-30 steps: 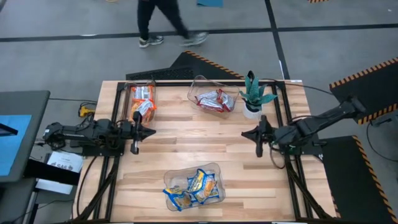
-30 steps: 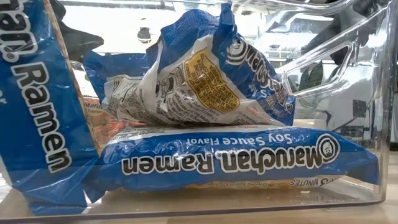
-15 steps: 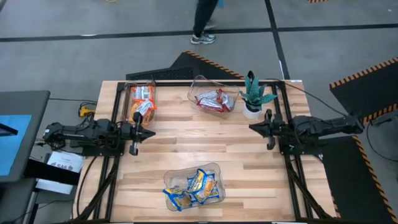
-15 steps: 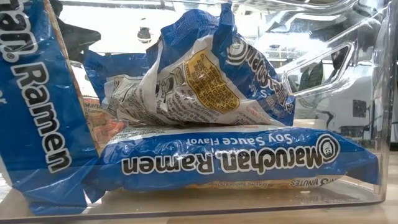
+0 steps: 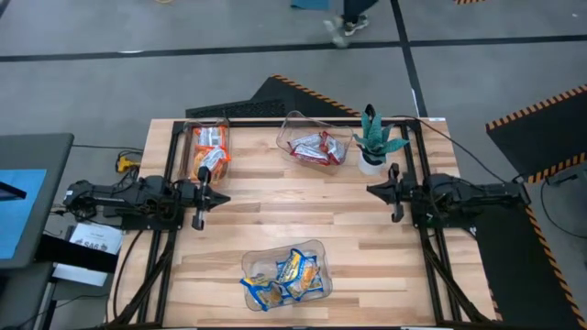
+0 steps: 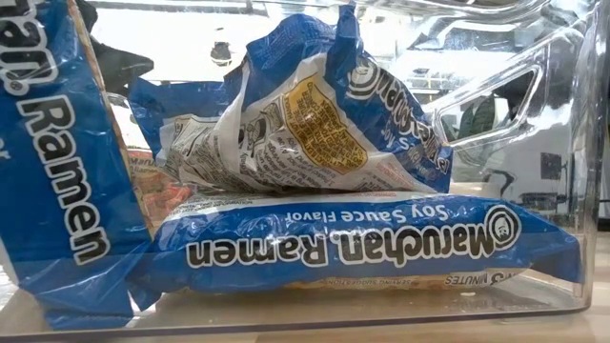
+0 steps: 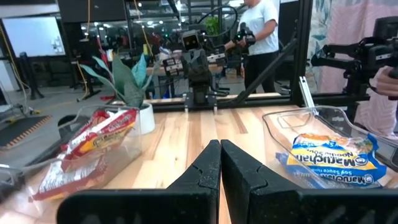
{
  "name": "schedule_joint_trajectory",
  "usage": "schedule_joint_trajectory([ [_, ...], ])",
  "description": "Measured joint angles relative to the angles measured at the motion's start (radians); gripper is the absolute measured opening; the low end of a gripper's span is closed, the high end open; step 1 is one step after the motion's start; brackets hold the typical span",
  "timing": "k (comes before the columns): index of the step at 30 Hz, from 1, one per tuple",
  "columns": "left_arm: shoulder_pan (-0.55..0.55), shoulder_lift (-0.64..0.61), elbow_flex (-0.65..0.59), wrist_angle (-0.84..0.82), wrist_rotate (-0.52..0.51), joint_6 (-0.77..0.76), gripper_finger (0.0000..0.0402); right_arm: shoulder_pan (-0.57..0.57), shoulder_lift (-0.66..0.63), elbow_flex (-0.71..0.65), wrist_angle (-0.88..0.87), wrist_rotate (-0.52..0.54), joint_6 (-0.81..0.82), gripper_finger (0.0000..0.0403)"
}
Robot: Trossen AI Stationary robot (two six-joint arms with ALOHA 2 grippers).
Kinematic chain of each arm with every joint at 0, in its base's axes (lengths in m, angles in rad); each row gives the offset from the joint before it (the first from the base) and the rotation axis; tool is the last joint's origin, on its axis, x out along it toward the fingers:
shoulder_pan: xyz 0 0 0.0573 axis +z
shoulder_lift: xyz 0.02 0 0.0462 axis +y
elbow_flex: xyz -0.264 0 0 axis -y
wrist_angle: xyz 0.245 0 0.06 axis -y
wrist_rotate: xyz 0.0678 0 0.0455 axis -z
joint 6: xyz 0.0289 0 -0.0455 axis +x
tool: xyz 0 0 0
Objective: Sort Maruchan noodles
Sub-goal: Return to Home Position
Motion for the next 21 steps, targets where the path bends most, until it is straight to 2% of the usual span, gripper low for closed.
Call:
schedule_joint_trajectory([
  [7, 0.000, 0.000, 0.000, -0.032, -0.003, -0.005, 0.0000, 0.007, 0.007, 0.000, -0.009, -0.013, -0.133, 0.0023],
  [12, 0.000, 0.000, 0.000, -0.110, -0.014, 0.000, 0.0000, 0.001, 0.006, -0.001, -0.010, -0.008, -0.120, 0.0052],
  [21, 0.000, 0.007, 0.000, -0.130, -0.009, -0.008, 0.0000, 0.001, 0.006, -0.002, -0.013, -0.006, -0.119, 0.0061],
])
